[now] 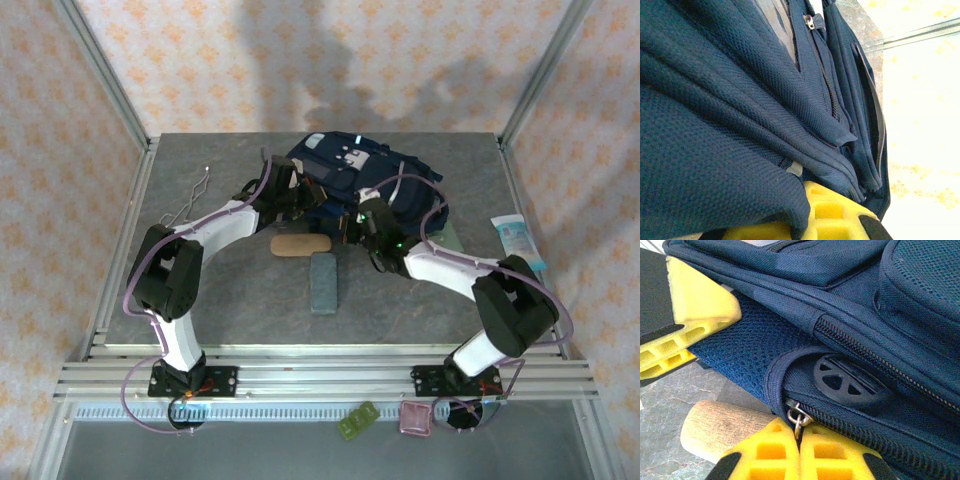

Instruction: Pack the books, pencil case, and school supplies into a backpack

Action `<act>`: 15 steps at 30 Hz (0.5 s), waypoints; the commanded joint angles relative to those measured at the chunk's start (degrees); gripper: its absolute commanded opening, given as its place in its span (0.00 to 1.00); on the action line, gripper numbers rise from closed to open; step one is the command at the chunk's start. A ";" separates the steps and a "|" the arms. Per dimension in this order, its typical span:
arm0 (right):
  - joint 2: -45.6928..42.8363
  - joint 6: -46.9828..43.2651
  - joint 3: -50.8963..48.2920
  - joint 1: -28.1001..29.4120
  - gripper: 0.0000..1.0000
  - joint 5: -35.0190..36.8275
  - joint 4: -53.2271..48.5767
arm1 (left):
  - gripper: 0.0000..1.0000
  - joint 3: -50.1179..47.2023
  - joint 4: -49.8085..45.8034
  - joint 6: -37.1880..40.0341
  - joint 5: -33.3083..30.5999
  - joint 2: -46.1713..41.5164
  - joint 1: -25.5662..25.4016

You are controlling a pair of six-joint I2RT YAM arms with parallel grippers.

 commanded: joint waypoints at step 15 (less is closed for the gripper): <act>1.12 -1.76 -0.02 -2.25 0.09 -3.81 -4.81 | 0.00 3.55 5.97 1.04 0.56 -1.31 1.08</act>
